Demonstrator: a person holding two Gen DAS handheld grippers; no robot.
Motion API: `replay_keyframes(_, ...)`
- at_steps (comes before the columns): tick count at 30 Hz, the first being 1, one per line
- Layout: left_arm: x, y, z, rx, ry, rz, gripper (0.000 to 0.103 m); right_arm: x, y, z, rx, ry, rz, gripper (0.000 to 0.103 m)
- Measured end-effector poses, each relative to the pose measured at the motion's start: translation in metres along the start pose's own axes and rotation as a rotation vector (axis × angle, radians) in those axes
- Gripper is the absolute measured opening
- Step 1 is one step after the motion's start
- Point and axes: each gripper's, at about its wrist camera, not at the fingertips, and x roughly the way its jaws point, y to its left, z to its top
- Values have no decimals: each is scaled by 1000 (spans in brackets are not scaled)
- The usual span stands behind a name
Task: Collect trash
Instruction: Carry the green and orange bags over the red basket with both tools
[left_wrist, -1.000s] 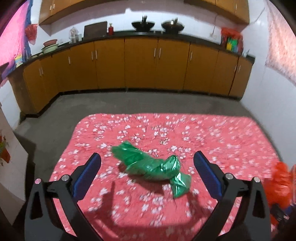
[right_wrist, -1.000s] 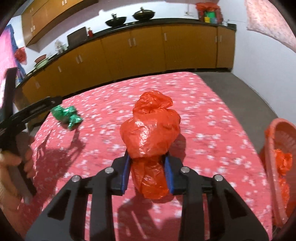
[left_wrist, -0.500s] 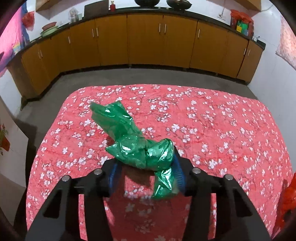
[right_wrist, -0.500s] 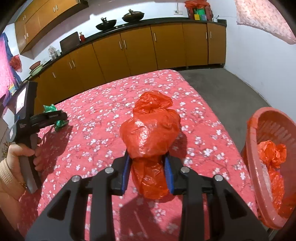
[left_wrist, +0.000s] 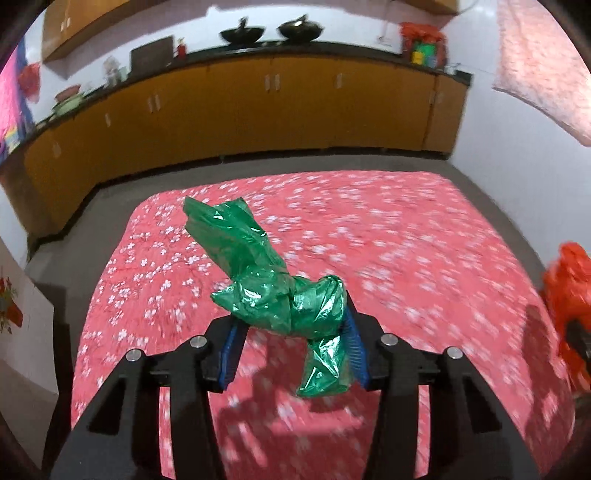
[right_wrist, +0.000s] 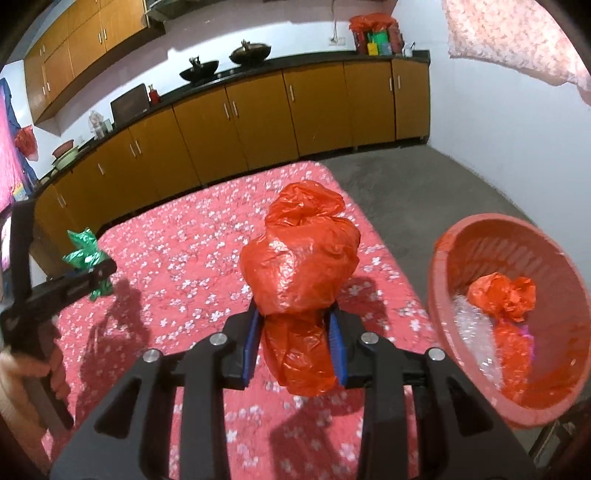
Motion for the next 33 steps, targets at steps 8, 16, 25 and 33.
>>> replay_keyframes(8, -63, -26, -4, 85, -80, -64, 48, -46, -6, -10, 28, -35, -18, 32)
replay_keyframes(16, -110, -44, -14, 127, -140, -106, 48, -96, -9, -14, 35, -78, -34, 32)
replay_keyframes(25, -140, -64, -19, 170, -180, -146, 48, -139, -16, -16, 29, -115, -63, 32)
replay_keyframes(33, -152, -80, -19, 200, -205, -175, 48, -164, -26, -15, 40, -145, -87, 32)
